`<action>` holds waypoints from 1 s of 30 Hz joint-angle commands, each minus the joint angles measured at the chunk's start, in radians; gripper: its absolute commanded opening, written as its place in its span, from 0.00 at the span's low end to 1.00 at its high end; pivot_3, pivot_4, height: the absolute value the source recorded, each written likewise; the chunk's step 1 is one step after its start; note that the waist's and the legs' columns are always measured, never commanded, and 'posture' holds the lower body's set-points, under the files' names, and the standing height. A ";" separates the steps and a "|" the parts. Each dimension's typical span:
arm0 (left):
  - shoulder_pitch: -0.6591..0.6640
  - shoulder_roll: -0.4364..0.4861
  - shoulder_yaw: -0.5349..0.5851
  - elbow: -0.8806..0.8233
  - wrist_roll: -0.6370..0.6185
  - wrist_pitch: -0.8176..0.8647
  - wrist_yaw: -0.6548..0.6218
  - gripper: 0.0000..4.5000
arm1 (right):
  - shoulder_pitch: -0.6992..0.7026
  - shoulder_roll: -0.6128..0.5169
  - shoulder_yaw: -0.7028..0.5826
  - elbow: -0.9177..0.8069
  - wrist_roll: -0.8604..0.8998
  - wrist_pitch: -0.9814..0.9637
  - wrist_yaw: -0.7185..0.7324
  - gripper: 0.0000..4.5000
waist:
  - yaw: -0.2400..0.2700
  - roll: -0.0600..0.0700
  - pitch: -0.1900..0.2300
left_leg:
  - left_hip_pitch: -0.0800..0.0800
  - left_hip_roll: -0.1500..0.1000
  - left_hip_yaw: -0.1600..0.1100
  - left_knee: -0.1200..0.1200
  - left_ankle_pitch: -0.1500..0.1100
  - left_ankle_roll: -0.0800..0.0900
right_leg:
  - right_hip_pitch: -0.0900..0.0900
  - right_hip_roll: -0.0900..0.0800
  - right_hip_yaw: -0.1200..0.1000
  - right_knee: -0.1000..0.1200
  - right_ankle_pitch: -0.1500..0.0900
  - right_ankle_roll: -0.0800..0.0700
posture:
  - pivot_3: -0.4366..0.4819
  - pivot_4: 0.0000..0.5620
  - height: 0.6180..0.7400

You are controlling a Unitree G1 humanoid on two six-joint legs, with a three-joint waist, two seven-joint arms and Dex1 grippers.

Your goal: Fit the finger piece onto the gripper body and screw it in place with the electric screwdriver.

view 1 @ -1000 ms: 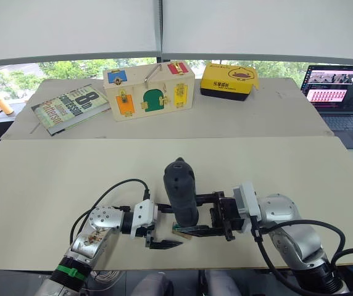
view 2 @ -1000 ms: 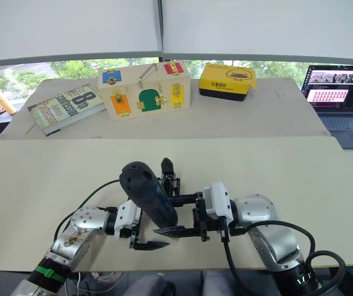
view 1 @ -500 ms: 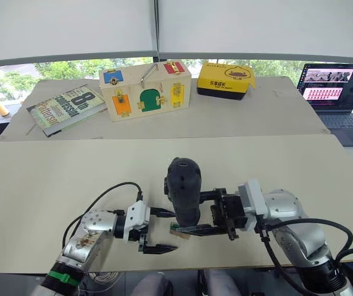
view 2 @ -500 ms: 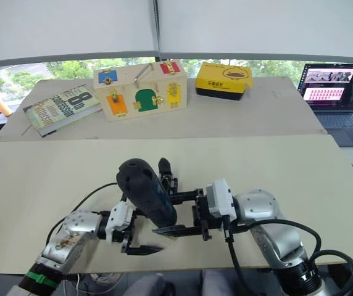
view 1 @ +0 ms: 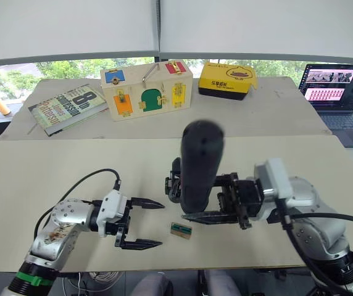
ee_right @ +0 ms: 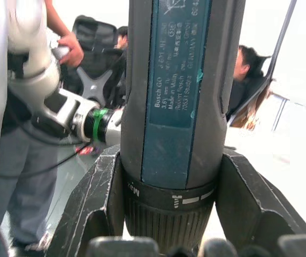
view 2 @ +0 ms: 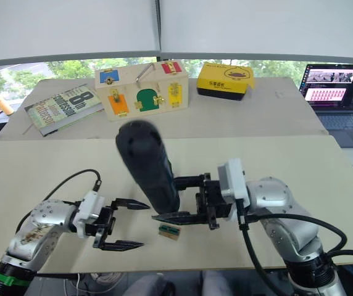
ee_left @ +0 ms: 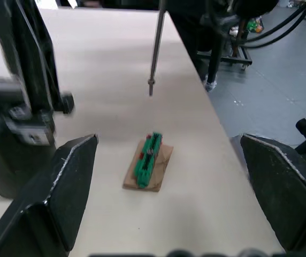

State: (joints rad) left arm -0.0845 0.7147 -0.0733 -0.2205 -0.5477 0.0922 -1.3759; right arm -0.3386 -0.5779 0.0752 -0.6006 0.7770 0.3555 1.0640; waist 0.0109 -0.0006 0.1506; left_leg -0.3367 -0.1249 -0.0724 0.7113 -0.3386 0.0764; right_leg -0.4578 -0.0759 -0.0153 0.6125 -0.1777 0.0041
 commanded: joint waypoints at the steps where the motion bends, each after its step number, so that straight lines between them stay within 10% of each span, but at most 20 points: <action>1: 0.007 0.036 0.082 -0.071 -0.098 0.079 0.011 1.00 | -0.043 -0.022 -0.085 -0.037 0.095 0.036 -0.041 0.43 | 0.001 0.000 0.000 | 0.000 0.000 0.000 0.000 0.000 0.000 | 0.000 0.000 0.000 0.000 0.000 0.000 | 0.48 0.27 1.00; 18: -0.080 -0.002 0.200 0.063 -0.093 0.102 0.105 1.00 | -0.284 -0.053 -0.184 0.220 0.182 0.152 -0.108 0.43 | 0.000 0.000 0.000 | 0.000 0.000 0.000 -0.001 0.000 0.000 | -0.001 0.000 0.000 0.000 0.000 0.000 | 0.48 0.27 1.00; 30: -0.138 -0.085 0.145 0.215 0.022 0.015 0.117 1.00 | -0.383 0.137 -0.100 0.324 0.040 0.092 -0.148 0.43 | -0.006 0.000 0.000 | -0.001 -0.001 0.000 -0.001 0.000 0.000 | -0.002 0.000 -0.001 0.000 0.000 0.000 | 0.48 0.27 1.00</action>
State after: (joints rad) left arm -0.2063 0.6331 0.0691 -0.0073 -0.5335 0.1327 -1.2518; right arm -0.6766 -0.4516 -0.0061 -0.2467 0.8080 0.4906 0.9156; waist 0.0052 -0.0007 0.1510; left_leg -0.3378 -0.1255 -0.0723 0.7104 -0.3385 0.0764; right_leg -0.4596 -0.0760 -0.0163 0.6129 -0.1776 0.0038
